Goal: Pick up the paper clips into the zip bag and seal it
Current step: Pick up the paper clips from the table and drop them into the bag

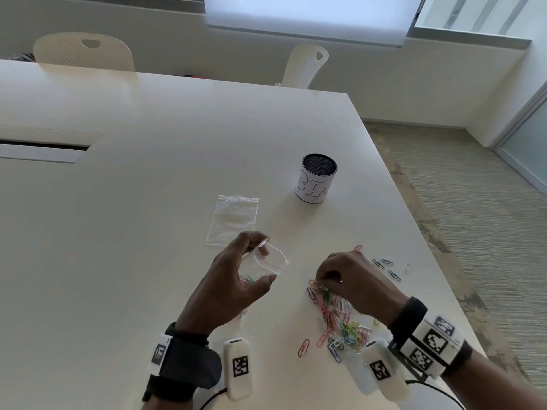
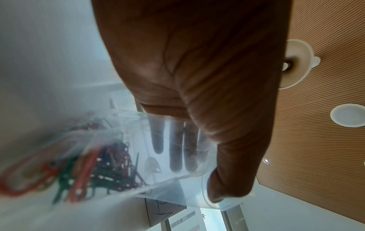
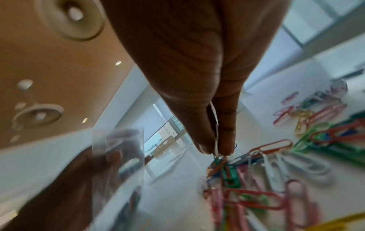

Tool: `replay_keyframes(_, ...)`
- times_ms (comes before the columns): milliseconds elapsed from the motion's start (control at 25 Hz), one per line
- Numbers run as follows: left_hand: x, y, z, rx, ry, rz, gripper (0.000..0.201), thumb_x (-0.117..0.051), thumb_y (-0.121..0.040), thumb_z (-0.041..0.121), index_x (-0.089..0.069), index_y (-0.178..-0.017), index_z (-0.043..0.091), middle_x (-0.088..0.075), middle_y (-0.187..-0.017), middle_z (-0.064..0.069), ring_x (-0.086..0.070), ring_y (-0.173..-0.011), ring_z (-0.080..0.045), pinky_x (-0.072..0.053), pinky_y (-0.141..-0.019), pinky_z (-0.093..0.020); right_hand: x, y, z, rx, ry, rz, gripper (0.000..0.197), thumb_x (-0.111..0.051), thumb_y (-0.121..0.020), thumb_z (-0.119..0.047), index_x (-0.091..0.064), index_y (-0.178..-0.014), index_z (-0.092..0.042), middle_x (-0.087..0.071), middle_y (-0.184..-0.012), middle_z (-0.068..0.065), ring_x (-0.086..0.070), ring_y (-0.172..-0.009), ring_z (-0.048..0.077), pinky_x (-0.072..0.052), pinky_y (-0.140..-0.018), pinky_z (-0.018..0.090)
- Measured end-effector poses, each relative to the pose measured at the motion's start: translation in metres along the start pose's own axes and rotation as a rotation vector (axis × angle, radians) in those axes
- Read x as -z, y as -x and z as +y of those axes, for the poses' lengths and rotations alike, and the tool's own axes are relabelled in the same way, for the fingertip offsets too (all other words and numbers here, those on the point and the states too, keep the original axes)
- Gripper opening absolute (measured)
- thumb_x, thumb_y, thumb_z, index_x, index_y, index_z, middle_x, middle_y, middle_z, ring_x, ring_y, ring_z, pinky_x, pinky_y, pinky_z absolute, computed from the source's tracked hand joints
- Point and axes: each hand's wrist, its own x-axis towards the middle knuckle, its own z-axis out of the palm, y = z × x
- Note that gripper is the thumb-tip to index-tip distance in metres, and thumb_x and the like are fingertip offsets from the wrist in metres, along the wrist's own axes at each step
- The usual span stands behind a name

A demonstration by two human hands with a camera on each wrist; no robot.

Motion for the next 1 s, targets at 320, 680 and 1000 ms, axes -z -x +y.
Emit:
replay_keyframes(320, 0.0, 0.001, -0.001, -0.009, -0.008, 0.004, 0.055, -0.082, -0.084, 0.025, -0.055, -0.133, 0.028, -0.066, -0.113, 0.018, -0.065, -0.117, -0.006, -0.043, -0.098, -0.008, 0.032, -0.003, -0.037, -0.095, -0.809, 0.128, 0.013, -0.079, -0.087, 0.0, -0.081, -0.1, -0.003, -0.082, -0.09, 0.013, -0.079, -0.084, 0.024, -0.063, -0.085, 0.028)
replay_keyframes(680, 0.001, 0.001, 0.002, 0.022, -0.003, -0.007, 0.055, -0.082, -0.085, 0.018, -0.054, -0.13, 0.034, -0.068, -0.119, 0.019, -0.065, -0.114, -0.003, -0.049, -0.092, -0.014, 0.021, -0.032, -0.083, 0.115, -0.544, 0.16, 0.008, -0.083, -0.086, -0.008, -0.084, -0.094, -0.011, -0.08, -0.077, -0.008, -0.073, -0.071, 0.0, -0.058, -0.071, 0.017)
replay_keyframes(1000, 0.001, 0.001, 0.002, 0.011, -0.002, 0.015, 0.055, -0.083, -0.085, 0.016, -0.054, -0.127, 0.036, -0.069, -0.115, 0.021, -0.066, -0.111, -0.005, -0.048, -0.088, -0.011, 0.027, -0.034, -0.084, 0.207, -0.42, 0.138, 0.016, -0.078, -0.091, -0.004, -0.084, -0.098, -0.017, -0.081, -0.083, -0.009, -0.077, -0.081, 0.0, -0.063, -0.079, 0.021)
